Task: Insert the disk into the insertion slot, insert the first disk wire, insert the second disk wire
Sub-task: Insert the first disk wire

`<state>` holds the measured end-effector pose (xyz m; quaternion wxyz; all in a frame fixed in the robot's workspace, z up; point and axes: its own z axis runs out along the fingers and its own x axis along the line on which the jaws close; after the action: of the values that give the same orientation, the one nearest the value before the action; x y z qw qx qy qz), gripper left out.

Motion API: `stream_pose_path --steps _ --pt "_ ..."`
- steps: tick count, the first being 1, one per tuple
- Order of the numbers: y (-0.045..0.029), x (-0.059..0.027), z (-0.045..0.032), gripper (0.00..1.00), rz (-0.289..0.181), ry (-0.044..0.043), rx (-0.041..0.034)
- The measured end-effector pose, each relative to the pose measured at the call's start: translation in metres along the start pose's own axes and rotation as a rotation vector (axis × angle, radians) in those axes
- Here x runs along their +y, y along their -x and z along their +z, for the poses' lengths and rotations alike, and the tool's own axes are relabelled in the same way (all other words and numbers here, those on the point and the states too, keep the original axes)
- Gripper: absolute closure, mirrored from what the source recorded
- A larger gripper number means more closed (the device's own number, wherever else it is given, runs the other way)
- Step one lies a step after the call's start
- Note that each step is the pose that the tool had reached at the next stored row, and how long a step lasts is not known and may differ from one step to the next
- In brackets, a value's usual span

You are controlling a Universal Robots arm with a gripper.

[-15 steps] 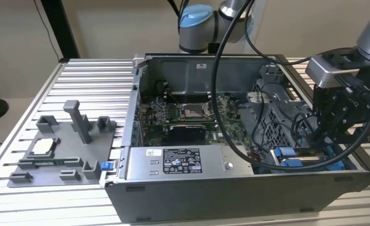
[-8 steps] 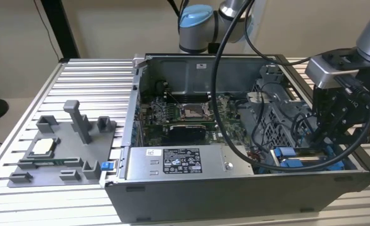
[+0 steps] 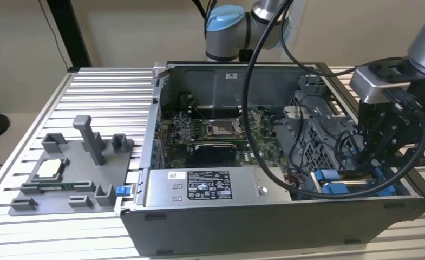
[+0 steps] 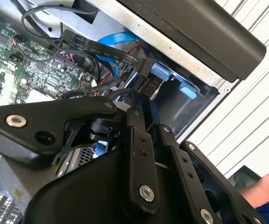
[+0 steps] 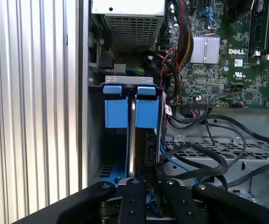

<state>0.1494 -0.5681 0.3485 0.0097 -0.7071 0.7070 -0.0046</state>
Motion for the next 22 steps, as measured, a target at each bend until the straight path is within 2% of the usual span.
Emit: stream_pose_path --steps 5,11,18,22 --pt "0.0000 -0.0001 0.0015 1.00 0.000 0.0000 -0.0003" --pt "0.0000 -0.0021 0.0024 1.00 0.000 0.0000 -0.0096" --pt "0.0000 -0.0032 0.0046 1.00 0.000 0.0000 -0.0137" --pt "0.0000 -0.0040 0.0055 1.00 0.000 0.0000 -0.0217"
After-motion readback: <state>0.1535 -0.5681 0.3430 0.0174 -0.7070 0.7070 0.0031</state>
